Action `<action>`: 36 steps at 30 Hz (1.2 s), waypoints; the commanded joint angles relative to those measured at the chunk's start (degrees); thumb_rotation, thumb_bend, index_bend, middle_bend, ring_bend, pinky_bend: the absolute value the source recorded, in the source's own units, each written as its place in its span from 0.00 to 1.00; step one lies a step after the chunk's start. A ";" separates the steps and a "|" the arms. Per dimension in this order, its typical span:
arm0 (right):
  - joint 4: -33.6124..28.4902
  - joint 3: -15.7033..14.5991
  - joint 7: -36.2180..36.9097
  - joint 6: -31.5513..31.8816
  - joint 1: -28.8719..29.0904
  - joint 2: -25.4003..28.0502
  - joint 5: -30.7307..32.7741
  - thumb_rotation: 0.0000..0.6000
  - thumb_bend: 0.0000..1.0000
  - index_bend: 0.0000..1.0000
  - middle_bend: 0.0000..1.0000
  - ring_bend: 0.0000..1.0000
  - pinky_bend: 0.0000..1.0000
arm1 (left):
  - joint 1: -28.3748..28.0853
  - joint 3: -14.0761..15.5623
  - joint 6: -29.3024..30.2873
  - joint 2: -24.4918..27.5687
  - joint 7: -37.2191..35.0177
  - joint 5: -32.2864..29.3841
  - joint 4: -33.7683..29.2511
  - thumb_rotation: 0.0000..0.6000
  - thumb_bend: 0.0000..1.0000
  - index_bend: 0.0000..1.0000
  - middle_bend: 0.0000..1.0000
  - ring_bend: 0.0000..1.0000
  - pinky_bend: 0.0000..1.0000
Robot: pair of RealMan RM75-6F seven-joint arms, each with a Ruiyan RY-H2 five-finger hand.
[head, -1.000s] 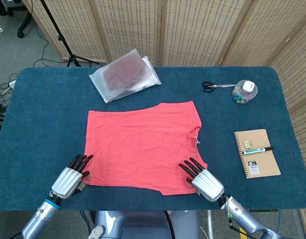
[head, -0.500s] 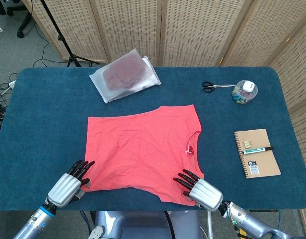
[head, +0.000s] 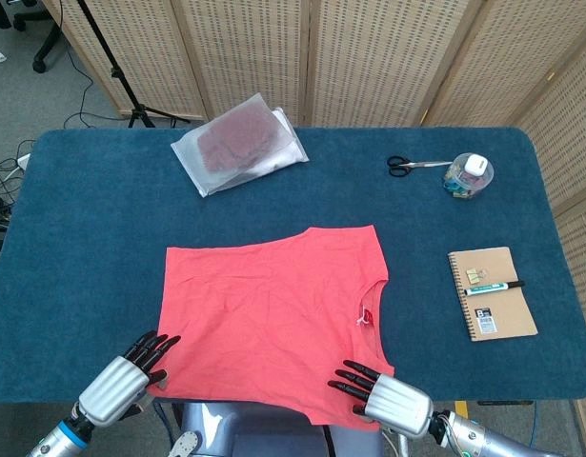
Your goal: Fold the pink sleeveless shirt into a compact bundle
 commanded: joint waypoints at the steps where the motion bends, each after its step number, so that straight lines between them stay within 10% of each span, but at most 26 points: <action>1: -0.45 -0.81 -0.38 0.39 -0.02 0.73 -1.15 1.00 0.57 0.66 0.11 0.00 0.00 | -0.02 0.95 -0.66 0.83 -0.87 0.46 -1.22 1.00 0.61 0.73 0.00 0.00 0.00; 13: -1.67 -1.32 -0.61 0.75 -0.07 1.92 -2.57 1.00 0.61 0.66 0.11 0.00 0.00 | 0.15 1.62 -1.27 2.56 0.27 2.01 -4.25 1.00 0.61 0.73 0.00 0.00 0.00; 36: -4.83 13.99 13.16 -6.48 4.30 2.53 21.15 1.00 0.62 0.66 0.11 0.00 0.00 | -2.74 -16.61 -7.50 3.85 7.46 -24.53 -19.80 1.00 0.61 0.74 0.00 0.00 0.00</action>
